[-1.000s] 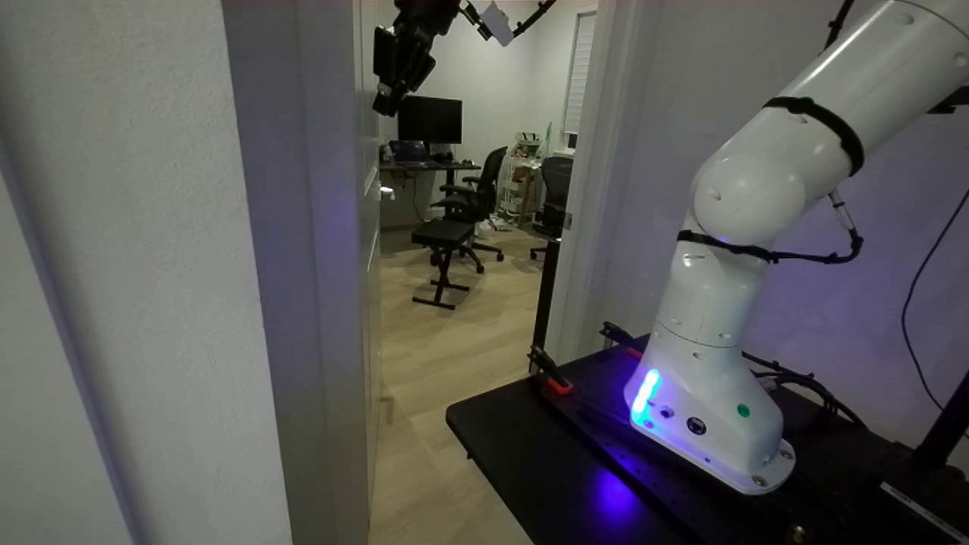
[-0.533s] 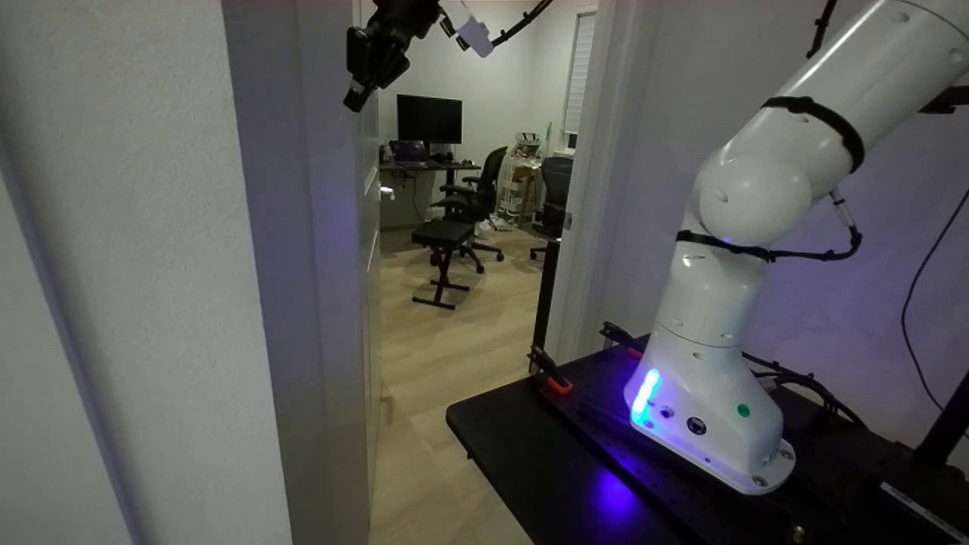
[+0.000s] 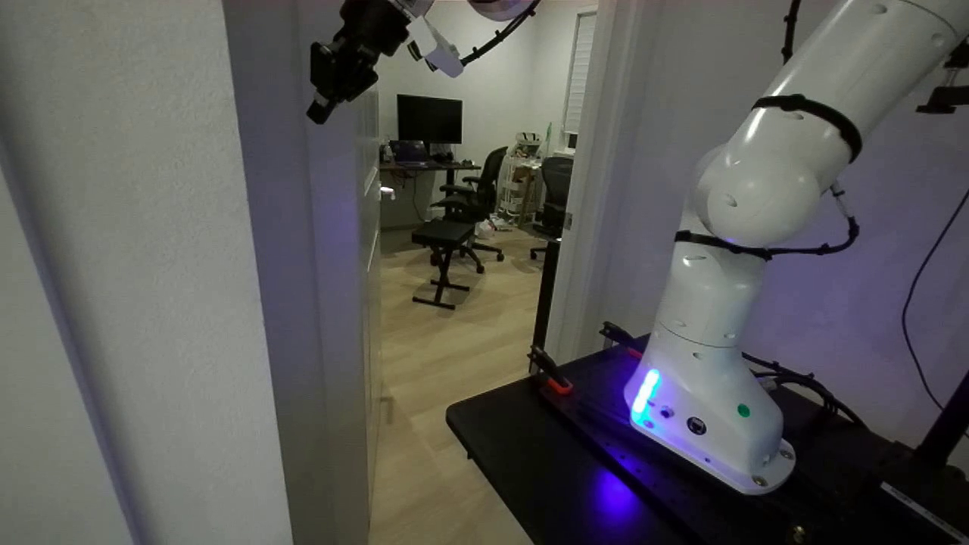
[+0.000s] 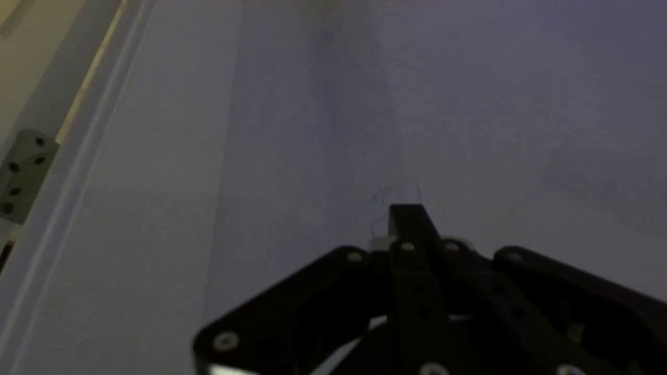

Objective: Turn the light switch on and off four times

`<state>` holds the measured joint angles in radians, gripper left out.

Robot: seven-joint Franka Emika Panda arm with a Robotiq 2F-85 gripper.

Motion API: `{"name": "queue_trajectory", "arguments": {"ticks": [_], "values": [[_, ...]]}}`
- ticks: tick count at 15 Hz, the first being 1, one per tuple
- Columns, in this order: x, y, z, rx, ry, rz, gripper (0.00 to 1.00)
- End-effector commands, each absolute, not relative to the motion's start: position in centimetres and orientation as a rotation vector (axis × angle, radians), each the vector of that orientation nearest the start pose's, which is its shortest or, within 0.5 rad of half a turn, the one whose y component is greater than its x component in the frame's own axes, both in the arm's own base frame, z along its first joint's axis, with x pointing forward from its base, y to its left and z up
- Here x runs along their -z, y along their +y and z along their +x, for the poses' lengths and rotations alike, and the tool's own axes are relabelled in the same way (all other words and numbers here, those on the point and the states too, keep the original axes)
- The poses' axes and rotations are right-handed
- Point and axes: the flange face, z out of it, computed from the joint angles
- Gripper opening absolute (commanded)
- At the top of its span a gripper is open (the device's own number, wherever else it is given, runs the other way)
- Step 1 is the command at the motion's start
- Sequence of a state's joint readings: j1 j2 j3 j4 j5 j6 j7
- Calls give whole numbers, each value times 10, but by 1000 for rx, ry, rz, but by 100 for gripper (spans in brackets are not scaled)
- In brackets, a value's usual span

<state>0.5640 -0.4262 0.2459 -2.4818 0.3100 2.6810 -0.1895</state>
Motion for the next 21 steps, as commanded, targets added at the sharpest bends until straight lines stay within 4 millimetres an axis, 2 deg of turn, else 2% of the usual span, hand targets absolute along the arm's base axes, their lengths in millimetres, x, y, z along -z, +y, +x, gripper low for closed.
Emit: {"name": "queue_trajectory", "arguments": {"ticks": [1, 21], "values": [[-501, 347, 326, 809, -1026, -2502, 0], [-457, 396, 387, 935, -958, -2425, 0]]}}
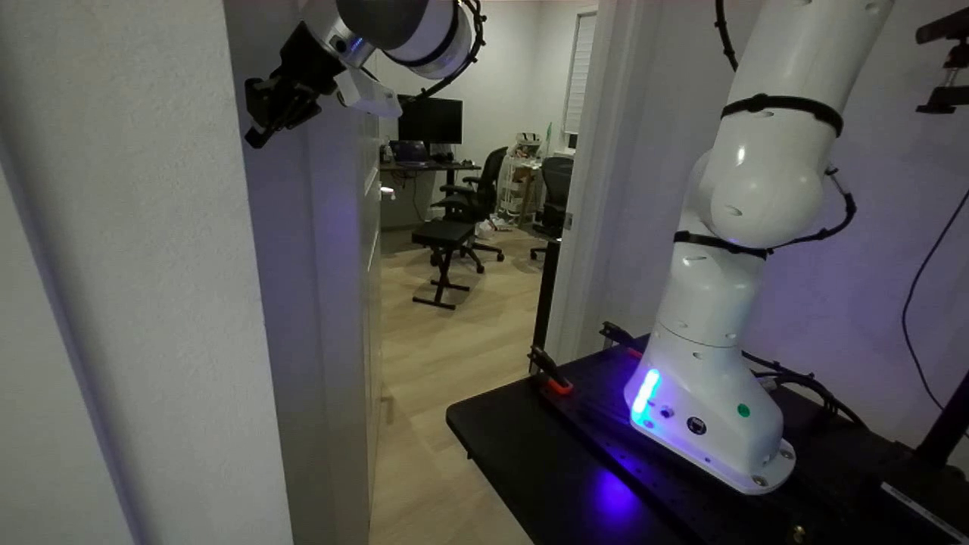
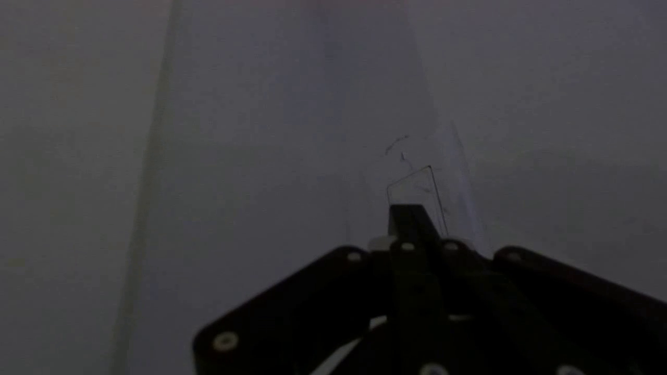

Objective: Turn the light switch on and off four times

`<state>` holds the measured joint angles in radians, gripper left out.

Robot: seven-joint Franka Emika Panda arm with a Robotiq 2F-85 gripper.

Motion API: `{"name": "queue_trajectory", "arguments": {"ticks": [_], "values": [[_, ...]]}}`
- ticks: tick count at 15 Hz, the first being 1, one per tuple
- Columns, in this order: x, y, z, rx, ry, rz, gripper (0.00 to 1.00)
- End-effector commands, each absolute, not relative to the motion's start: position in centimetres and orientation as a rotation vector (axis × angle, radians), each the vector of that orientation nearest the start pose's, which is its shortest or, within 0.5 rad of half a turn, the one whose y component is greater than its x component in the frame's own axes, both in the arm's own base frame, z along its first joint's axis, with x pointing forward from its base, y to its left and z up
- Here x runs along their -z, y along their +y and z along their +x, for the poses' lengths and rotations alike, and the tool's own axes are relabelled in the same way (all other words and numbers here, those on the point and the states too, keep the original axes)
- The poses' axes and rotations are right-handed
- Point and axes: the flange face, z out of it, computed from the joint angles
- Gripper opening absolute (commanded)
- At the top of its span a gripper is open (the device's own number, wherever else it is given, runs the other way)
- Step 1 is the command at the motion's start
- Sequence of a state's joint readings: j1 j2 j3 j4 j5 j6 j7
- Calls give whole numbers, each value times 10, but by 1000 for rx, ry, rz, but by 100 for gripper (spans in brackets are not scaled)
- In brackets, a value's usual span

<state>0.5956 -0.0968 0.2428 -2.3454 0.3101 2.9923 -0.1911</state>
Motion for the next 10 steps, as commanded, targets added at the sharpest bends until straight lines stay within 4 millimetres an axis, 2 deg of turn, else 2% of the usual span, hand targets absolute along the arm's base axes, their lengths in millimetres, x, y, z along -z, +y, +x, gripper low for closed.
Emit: {"name": "queue_trajectory", "arguments": {"ticks": [1, 10], "values": [[-456, 398, 390, 943, -955, -2421, 0], [-453, 408, 404, 984, -838, -2382, 0]]}}
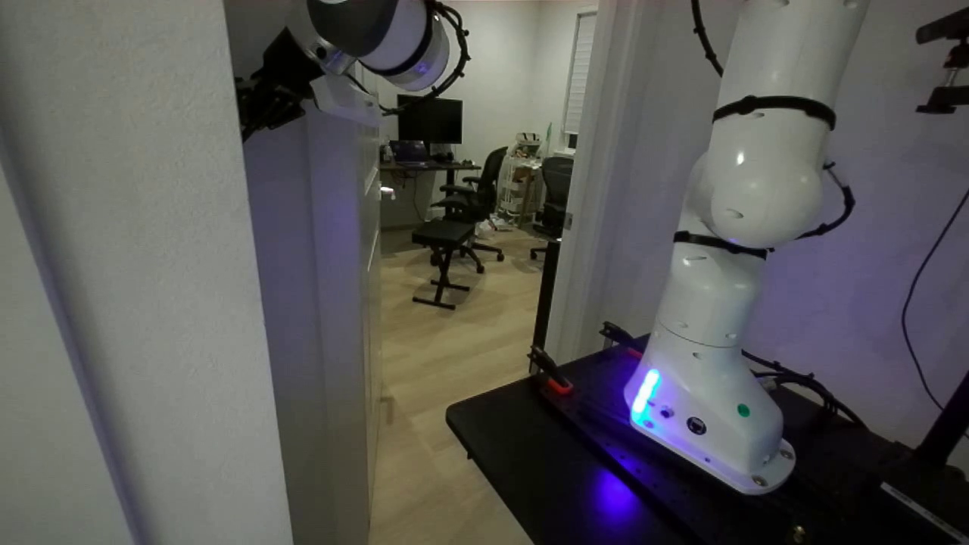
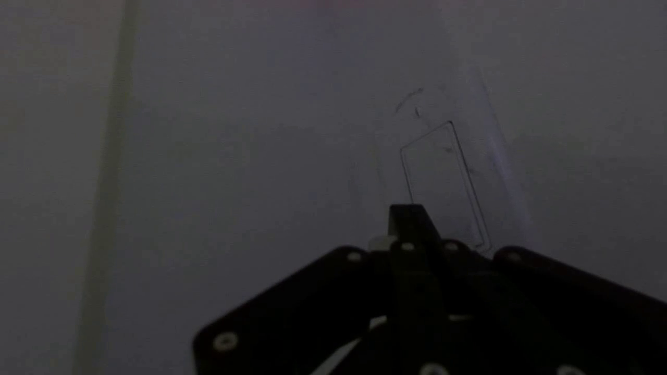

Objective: Turn the light switch on and off four times

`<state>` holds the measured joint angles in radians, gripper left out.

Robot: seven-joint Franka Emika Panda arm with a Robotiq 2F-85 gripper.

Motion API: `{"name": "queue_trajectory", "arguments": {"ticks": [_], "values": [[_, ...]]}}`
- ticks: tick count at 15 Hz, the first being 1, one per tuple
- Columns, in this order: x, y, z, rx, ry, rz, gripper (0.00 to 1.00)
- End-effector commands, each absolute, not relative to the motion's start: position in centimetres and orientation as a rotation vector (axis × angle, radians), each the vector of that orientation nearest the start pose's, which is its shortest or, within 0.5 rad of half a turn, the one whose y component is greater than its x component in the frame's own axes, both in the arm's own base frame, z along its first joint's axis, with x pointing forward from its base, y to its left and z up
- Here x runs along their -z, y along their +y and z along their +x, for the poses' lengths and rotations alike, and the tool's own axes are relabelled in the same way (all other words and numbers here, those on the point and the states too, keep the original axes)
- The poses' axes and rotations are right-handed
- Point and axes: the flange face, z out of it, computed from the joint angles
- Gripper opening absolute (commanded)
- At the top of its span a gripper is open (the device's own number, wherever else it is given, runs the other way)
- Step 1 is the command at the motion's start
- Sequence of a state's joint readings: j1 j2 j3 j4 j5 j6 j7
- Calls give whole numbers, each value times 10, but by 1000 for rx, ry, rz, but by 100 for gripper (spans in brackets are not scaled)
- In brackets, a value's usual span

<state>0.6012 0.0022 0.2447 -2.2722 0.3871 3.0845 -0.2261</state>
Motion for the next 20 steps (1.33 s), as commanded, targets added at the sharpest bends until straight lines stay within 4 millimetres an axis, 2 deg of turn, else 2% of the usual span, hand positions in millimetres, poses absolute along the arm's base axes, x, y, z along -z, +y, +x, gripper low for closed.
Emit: {"name": "queue_trajectory", "arguments": {"ticks": [1, 9, 20], "values": [[-454, 409, 405, 983, -815, -2376, 0], [-460, 407, 412, 908, -708, -2342, 0], [-442, 409, 412, 787, -681, -2363, 0]]}}
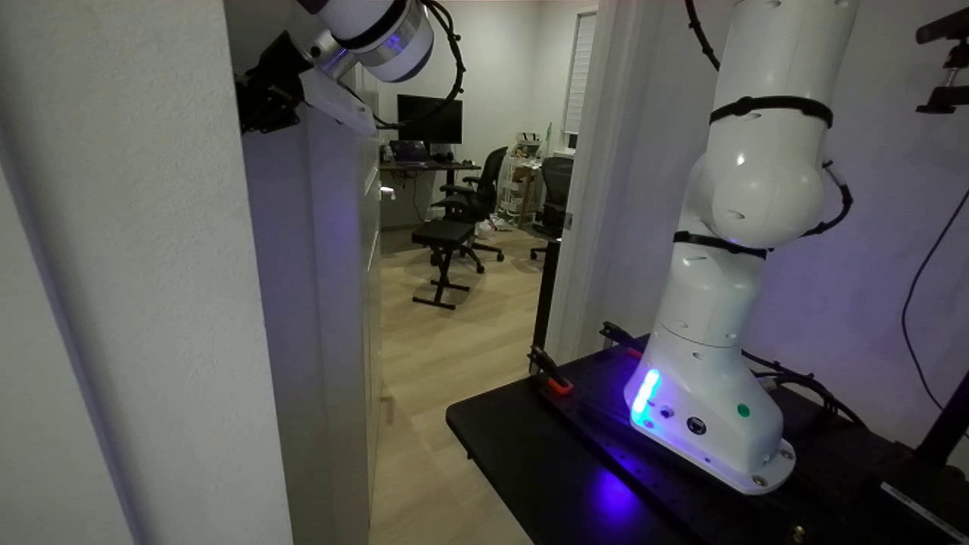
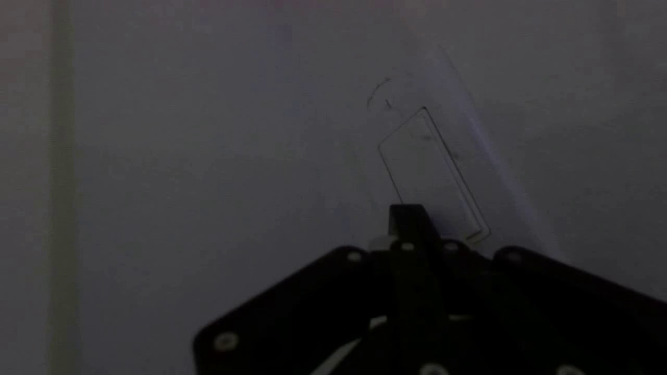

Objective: Turn the light switch on and off four times

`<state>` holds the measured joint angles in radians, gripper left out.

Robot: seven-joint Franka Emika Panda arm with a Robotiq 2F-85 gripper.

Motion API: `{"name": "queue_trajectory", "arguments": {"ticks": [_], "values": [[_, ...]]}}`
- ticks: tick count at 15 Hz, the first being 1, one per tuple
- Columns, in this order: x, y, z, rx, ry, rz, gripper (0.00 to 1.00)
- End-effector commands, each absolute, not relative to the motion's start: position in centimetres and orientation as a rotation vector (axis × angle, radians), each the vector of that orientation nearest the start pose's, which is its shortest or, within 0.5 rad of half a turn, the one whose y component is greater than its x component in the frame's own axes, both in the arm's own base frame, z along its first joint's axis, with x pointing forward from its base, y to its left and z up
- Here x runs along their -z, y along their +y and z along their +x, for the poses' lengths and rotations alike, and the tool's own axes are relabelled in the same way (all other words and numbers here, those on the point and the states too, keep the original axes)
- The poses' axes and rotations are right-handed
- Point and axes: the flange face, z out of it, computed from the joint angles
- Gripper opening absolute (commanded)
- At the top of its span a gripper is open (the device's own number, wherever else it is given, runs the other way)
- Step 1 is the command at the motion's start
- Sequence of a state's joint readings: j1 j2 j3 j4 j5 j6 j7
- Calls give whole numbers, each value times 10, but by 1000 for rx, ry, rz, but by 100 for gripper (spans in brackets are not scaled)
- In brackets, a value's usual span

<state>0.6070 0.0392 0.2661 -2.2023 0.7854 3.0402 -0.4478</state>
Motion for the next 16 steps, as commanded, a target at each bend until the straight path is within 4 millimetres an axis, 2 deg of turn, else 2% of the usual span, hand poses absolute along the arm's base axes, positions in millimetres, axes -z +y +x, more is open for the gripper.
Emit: {"name": "queue_trajectory", "arguments": {"ticks": [1, 9, 13, 14, 16], "values": [[-442, 410, 412, 788, -674, -2360, 0], [-446, 410, 412, 789, -619, -2349, 0], [-428, 385, 415, 676, -744, -2467, 0], [-428, 377, 415, 646, -776, -2505, 26], [-434, 359, 416, 622, -818, -2580, 34]]}}
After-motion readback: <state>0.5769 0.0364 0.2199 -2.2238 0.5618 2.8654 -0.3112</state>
